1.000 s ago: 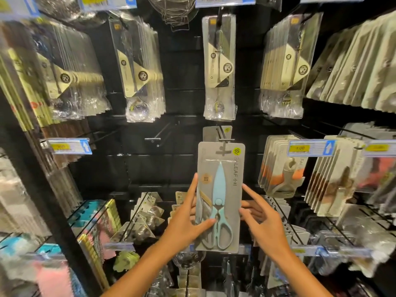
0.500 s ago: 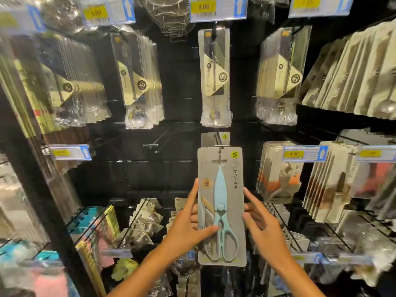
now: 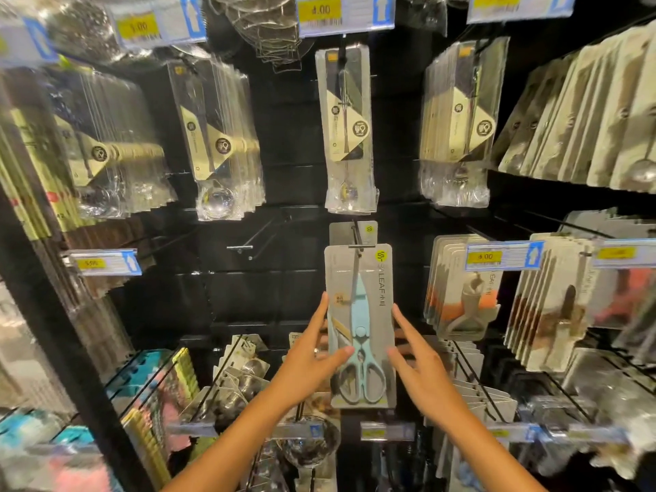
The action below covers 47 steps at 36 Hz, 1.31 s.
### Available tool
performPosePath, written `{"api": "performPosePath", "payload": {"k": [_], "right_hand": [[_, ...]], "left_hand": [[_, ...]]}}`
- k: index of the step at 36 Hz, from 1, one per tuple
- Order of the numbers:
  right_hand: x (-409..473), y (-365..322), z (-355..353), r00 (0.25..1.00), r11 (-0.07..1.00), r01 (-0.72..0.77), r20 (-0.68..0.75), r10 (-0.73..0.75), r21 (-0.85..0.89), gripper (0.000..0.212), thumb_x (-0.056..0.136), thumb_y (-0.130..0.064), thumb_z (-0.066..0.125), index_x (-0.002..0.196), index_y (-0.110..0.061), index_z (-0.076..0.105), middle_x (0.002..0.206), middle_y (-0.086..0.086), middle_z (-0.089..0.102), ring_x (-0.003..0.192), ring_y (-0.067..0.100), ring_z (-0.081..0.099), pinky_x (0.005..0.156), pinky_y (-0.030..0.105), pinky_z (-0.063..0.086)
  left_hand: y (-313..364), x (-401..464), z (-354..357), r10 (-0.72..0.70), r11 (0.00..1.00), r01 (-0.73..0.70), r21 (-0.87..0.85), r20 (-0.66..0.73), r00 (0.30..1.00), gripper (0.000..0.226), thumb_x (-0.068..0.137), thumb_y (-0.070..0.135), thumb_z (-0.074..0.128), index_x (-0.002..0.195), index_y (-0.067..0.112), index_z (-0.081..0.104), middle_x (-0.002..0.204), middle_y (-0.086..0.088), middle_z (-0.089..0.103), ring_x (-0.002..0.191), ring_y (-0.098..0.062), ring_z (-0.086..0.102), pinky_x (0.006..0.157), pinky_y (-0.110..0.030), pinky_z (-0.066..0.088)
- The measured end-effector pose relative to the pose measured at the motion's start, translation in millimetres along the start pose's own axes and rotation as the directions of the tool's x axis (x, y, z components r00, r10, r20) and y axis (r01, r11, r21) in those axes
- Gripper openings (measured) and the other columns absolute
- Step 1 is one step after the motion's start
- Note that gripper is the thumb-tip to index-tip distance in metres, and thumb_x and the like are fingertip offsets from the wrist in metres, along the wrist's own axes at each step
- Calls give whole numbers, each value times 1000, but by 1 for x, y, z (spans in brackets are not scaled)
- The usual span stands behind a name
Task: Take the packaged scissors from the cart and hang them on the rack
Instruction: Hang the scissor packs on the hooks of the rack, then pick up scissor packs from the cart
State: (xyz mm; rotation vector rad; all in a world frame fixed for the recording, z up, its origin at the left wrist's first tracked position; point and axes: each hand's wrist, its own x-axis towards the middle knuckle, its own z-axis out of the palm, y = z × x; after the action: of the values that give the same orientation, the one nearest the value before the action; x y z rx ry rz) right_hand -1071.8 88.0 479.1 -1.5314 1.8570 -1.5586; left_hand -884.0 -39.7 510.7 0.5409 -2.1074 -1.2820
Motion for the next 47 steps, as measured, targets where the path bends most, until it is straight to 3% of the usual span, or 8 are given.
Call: {"api": "performPosePath", "payload": {"k": [8,12,19,24,28,31,43,47], "right_hand": [[61,4,7,995,994,-66,74,72,-83,90,100,-30,62,158,-50,-4,145,1,43,129,18,54,108,48,50],[88,2,14,991,989,-109,61,115,-101,92,99,-30,61,160,-44,-6,148,7,43,133,22,48,113,46,44],[118,9,15,978,977,-179,89,190,-117,100,95,-35,66,160,-43,-8,149,10,43,131,26,51,111,47,46],[126,17,14,979,980,-175,94,183,-91,96,96,-28,68,163,-35,0,153,9,41,136,24,50,112,44,46],[115,31,18,980,974,-192,32,197,-123,84,96,-29,67,162,-31,16,155,8,40,139,25,46,111,41,44],[103,41,22,967,959,-225,78,241,-173,82,98,-33,65,163,-32,15,162,5,31,147,25,35,118,42,36],[45,7,76,892,892,197,453,10,-408,69,100,-52,54,160,-34,24,164,-9,25,152,13,25,120,22,21],[22,-22,124,816,853,308,577,-10,-420,69,100,-61,46,160,-37,21,168,-8,20,156,15,18,126,36,22]], "left_hand": [[-2,52,-5,-111,992,105,65,95,989,109,99,19,70,161,42,-17,163,10,36,132,2,54,110,-24,48],[1,79,-6,-181,982,171,82,128,975,109,101,17,66,158,38,-24,170,0,24,146,-22,46,116,-33,42],[-1,115,-12,-270,957,253,145,117,956,114,97,23,72,159,38,-22,169,-5,26,153,-20,32,103,-20,33],[-10,121,-12,-283,946,266,188,71,957,110,96,24,73,162,37,-15,169,-3,27,151,-19,34,122,-35,31],[-22,110,-17,-186,938,166,305,37,982,95,96,27,74,159,41,4,162,16,23,150,-4,23,108,-6,21],[-36,91,-26,-212,870,189,455,0,977,93,100,31,68,166,31,1,173,-2,11,159,-20,15,121,-25,19],[-74,-51,-96,-128,582,84,809,-11,992,71,106,58,39,165,39,4,174,7,-4,161,-18,-5,131,-46,9],[-86,-127,-130,-159,539,152,829,-77,984,69,105,64,32,163,46,-1,172,13,-10,158,-15,-13,130,-42,-4]]}}
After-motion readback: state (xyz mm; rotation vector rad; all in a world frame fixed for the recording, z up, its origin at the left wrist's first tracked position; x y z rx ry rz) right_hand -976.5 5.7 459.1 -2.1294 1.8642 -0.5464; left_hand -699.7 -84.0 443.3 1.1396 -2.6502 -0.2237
